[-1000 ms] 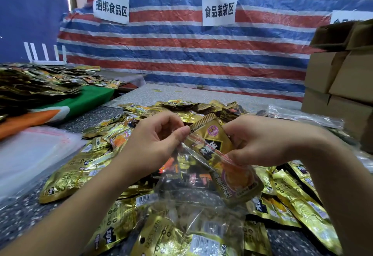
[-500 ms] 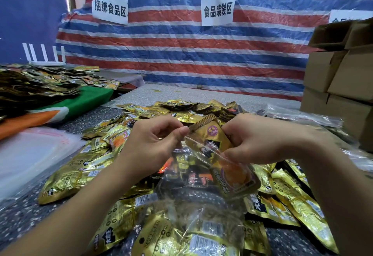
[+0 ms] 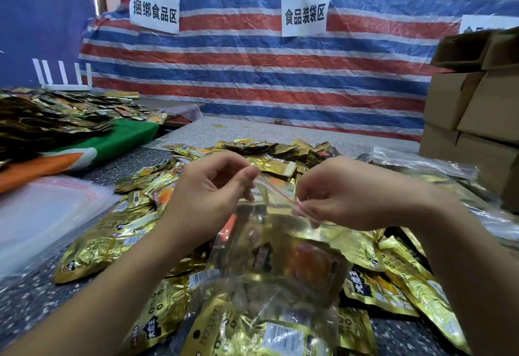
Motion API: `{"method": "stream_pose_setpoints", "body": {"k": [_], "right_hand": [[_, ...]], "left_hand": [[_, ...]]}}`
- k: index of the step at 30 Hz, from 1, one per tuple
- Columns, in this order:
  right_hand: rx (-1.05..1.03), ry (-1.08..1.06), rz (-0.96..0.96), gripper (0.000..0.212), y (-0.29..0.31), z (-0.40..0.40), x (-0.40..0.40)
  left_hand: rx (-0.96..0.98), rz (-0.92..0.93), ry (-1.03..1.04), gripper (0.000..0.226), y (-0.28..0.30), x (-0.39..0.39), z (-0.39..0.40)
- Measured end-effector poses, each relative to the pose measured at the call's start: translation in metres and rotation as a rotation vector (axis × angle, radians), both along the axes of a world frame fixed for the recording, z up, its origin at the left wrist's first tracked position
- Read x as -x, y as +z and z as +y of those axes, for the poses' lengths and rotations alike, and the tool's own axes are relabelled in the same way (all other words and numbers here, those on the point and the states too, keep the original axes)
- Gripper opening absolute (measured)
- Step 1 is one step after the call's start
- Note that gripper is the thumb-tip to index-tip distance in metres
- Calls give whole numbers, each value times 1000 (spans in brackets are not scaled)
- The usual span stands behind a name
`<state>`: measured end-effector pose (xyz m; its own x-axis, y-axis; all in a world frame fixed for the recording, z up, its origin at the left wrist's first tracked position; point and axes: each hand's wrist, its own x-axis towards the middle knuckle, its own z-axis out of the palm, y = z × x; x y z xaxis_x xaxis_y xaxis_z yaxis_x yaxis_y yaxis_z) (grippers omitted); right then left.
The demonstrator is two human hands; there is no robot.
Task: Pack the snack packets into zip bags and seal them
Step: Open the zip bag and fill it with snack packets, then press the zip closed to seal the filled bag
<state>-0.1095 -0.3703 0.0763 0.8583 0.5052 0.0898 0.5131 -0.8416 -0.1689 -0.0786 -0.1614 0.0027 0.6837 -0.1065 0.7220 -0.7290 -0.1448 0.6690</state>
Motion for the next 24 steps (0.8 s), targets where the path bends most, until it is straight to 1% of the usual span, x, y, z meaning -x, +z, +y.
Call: {"method": "stream_pose_setpoints", "body": {"k": [2,5,7,8,9,11,12,13,15,16,18,19,21,24], "right_hand": [[-45,-22,72,41,1,2,3],[-93,-67,146,75,3,6,5],[-125,-65,168,84,4,6,7],[-126,-46,160,81,4,6,9],[-111,-3,119,72,4,6,11],[-124,84,8,44,5,4,11],[-192,108,-30,32,6,3,11],[-284,135,-55,25,9,1,11],[-424,195,-123,24,14,-1,13],[-460,221,-161,25,15,-1,14],[-499,254,-222,28,17,-2,15],[-505,256,-241,28,16,-3,14],[-490,223,-246,27,17,-6,13],[-440,133,-204,19,16,-8,10]], "left_hand": [[22,14,-16,13,0,0,-1],[70,44,-37,13,1,1,-2],[92,61,-35,12,2,0,-2],[94,68,-32,12,2,0,-1],[100,78,-33,12,3,0,-1],[156,111,-55,12,5,1,2],[204,131,-72,12,6,1,3],[260,150,-94,12,9,1,4],[365,197,-166,16,14,2,6],[393,231,-219,21,16,3,7],[381,322,-333,32,18,6,7],[341,358,-362,34,18,7,6],[255,373,-333,34,16,9,2],[259,361,-299,31,13,9,-2]]}}
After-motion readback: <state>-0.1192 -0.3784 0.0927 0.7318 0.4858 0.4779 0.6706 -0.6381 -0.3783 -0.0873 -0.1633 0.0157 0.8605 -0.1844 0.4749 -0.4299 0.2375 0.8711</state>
